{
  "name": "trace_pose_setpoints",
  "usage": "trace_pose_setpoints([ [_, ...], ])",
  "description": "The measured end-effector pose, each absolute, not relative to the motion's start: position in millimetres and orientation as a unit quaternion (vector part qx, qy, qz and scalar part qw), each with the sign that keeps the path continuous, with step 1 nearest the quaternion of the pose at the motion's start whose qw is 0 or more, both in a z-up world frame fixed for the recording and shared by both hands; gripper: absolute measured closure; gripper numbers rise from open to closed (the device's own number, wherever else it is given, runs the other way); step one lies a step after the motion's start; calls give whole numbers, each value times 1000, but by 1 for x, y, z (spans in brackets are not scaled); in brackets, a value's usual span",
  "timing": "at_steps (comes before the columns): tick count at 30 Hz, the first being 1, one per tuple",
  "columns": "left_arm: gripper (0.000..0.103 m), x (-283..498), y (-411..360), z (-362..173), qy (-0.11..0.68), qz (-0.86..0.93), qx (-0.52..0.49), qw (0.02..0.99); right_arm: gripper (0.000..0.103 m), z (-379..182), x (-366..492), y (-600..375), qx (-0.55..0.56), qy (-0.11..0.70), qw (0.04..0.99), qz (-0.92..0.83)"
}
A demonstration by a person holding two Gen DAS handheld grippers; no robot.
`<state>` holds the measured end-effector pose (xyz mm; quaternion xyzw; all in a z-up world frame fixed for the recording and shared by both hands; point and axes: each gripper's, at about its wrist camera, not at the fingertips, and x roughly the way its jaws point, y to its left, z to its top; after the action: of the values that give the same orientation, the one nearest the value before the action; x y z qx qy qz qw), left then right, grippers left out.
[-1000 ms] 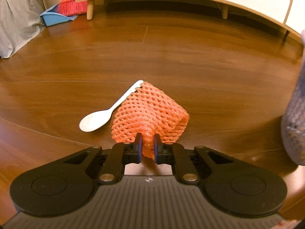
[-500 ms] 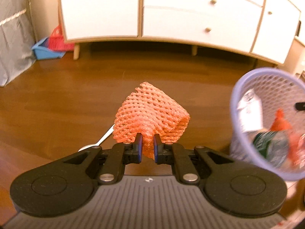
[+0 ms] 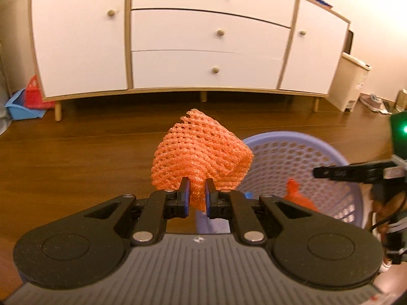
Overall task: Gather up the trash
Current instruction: 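Carry the orange net with the left tool and release it into the wastebasket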
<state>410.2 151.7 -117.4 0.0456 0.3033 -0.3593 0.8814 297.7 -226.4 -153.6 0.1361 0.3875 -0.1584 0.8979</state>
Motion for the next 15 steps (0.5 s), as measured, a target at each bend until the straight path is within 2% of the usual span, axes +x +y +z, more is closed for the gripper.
trace_pose_setpoints([
  [15, 93, 388, 113, -111, 308, -442, 48, 841, 100, -153, 298, -223, 136, 391, 897, -152],
])
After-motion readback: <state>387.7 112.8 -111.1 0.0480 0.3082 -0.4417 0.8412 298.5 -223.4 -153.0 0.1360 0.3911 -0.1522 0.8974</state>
